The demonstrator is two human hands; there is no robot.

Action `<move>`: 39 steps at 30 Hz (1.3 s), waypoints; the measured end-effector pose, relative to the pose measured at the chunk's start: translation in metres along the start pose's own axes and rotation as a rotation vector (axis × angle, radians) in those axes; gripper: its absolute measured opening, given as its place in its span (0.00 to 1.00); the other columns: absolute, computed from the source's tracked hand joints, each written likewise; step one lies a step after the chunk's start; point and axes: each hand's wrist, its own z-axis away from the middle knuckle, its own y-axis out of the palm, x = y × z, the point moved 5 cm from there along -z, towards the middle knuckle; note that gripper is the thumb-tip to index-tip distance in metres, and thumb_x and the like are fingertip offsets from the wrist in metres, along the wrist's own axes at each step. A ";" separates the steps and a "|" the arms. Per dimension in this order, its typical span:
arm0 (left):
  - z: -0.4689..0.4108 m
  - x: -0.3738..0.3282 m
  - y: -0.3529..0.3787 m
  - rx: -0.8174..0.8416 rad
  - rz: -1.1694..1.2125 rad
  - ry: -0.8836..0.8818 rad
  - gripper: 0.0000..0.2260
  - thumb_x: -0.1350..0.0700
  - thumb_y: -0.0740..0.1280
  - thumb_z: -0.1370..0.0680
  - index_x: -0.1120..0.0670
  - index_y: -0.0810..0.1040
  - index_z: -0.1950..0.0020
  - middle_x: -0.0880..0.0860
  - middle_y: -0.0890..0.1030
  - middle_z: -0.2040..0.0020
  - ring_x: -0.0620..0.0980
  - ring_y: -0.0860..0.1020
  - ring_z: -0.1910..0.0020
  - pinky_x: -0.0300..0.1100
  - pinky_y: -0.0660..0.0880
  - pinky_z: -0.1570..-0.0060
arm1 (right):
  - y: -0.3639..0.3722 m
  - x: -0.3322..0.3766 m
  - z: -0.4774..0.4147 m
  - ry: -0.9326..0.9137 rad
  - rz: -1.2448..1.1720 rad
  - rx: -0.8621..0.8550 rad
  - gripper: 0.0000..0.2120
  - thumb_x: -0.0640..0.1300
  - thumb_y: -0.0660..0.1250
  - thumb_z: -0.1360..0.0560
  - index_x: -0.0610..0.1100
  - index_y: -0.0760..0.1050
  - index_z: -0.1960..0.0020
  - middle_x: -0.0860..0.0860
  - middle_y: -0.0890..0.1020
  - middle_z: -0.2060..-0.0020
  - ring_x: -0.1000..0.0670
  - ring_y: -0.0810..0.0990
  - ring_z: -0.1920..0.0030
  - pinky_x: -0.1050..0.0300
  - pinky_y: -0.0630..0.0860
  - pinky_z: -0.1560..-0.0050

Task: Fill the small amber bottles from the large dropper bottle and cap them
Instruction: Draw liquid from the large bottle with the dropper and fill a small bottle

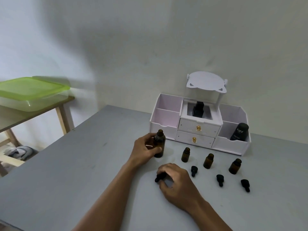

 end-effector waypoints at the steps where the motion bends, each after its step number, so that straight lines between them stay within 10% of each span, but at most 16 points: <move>1: -0.001 -0.001 0.001 0.005 -0.005 0.005 0.21 0.55 0.73 0.33 0.46 0.80 0.40 0.48 0.85 0.48 0.45 0.83 0.48 0.40 0.80 0.48 | 0.000 0.000 0.000 -0.006 0.001 -0.005 0.09 0.43 0.67 0.29 0.47 0.79 0.49 0.56 0.81 0.52 0.57 0.79 0.50 0.58 0.78 0.47; 11: -0.003 0.000 -0.003 0.042 0.023 -0.020 0.19 0.60 0.72 0.33 0.46 0.82 0.43 0.51 0.86 0.53 0.50 0.84 0.51 0.49 0.81 0.48 | -0.054 0.023 -0.020 -0.188 -0.027 -0.456 0.11 0.35 0.73 0.28 0.45 0.85 0.48 0.51 0.82 0.51 0.57 0.81 0.53 0.66 0.76 0.50; 15: -0.002 0.002 -0.003 0.043 0.029 -0.022 0.19 0.57 0.73 0.32 0.46 0.82 0.43 0.50 0.86 0.52 0.48 0.84 0.50 0.50 0.81 0.47 | -0.097 0.032 -0.053 -0.060 -0.316 -0.606 0.06 0.35 0.73 0.26 0.43 0.83 0.50 0.50 0.85 0.56 0.51 0.84 0.56 0.55 0.81 0.52; 19: -0.002 0.002 -0.003 0.048 0.040 -0.016 0.18 0.55 0.74 0.31 0.47 0.82 0.42 0.50 0.86 0.51 0.47 0.84 0.49 0.49 0.81 0.46 | -0.121 0.032 -0.081 0.046 -0.628 -0.733 0.05 0.35 0.72 0.25 0.40 0.82 0.49 0.55 0.86 0.62 0.57 0.84 0.61 0.64 0.79 0.55; 39: -0.005 0.003 -0.004 0.050 0.068 0.004 0.17 0.60 0.74 0.30 0.50 0.83 0.41 0.48 0.86 0.51 0.45 0.84 0.49 0.43 0.81 0.48 | -0.092 0.014 -0.111 0.136 -0.630 -0.660 0.04 0.39 0.72 0.24 0.43 0.83 0.50 0.54 0.86 0.60 0.55 0.86 0.58 0.52 0.84 0.51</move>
